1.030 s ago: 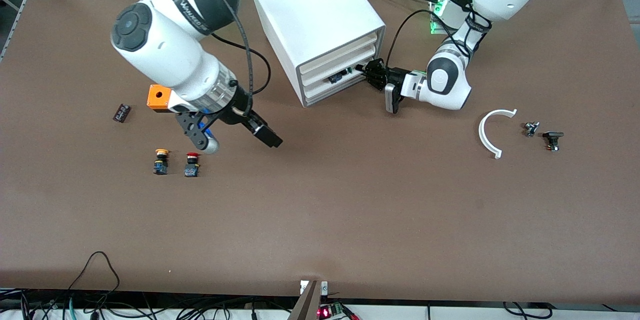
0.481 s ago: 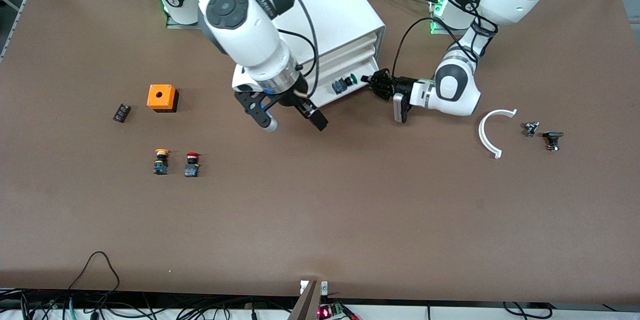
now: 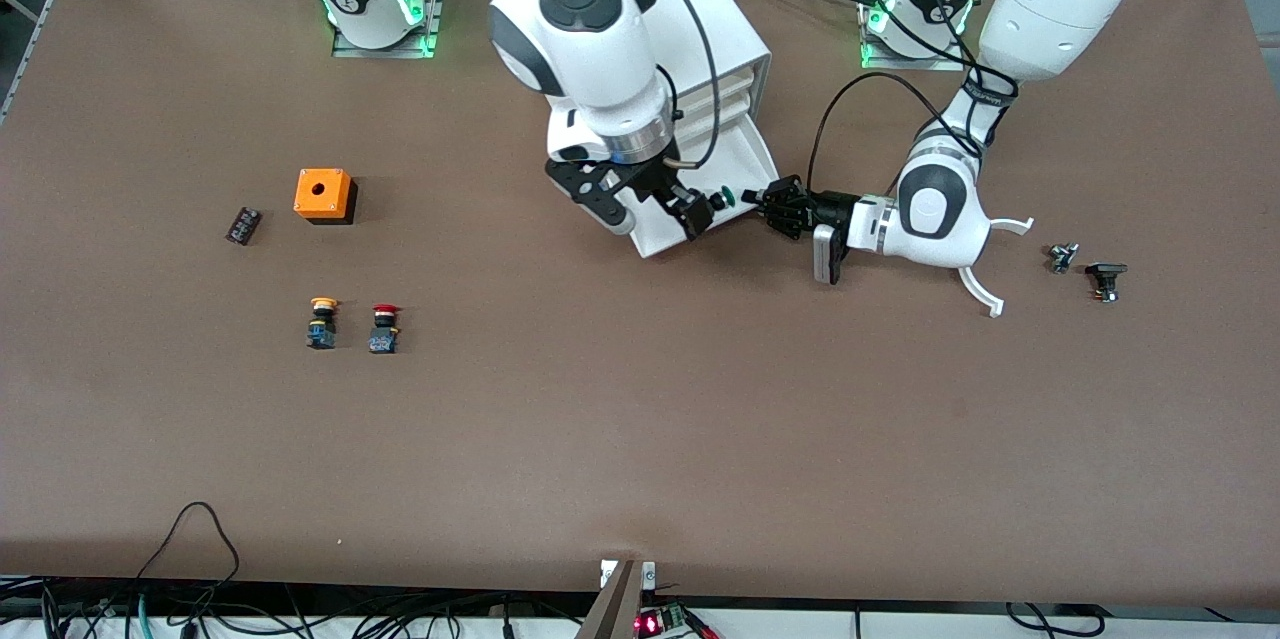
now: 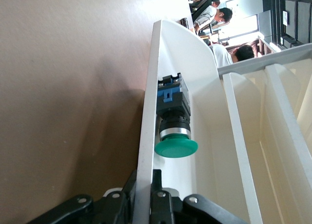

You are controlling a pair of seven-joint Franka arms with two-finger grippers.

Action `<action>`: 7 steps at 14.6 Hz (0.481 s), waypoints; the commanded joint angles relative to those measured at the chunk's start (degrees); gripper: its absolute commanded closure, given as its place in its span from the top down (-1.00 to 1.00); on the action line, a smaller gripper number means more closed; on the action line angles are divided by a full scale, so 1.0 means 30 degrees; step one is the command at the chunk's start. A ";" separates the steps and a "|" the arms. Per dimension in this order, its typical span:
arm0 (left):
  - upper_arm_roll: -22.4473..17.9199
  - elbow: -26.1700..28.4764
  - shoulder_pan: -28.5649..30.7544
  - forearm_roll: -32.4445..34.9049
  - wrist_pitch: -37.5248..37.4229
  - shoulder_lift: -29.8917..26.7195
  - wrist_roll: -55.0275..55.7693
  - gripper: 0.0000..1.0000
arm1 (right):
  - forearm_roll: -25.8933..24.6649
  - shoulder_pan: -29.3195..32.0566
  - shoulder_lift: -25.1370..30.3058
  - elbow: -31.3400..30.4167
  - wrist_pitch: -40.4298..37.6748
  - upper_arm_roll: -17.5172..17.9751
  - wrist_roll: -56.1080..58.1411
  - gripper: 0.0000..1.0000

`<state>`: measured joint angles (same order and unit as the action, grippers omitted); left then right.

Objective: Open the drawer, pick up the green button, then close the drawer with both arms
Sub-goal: 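Grasp the green button in the drawer with the right gripper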

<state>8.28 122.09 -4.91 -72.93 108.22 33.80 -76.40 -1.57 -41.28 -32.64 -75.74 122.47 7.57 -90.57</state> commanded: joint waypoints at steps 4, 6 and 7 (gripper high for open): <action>-0.0357 -0.1233 -0.0035 -0.0036 0.1397 0.0687 -0.0138 0.99 | -0.1673 -0.0946 -0.1335 0.0258 0.0017 -0.0093 -0.0456 0.98; -0.0386 -0.1203 0.0345 0.0022 0.1164 0.0423 -0.0108 1.00 | -0.2141 -0.1413 -0.1979 0.0228 0.0017 -0.0093 -0.0456 0.98; -0.0415 -0.1232 0.0404 0.0254 0.0901 0.0248 0.0182 1.00 | -0.2491 -0.1647 -0.2215 0.0228 0.0075 -0.0093 -0.0456 0.98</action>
<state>7.31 119.78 -4.50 -72.91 111.17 34.33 -76.37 -6.59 -44.44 -37.35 -75.91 122.51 7.56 -90.74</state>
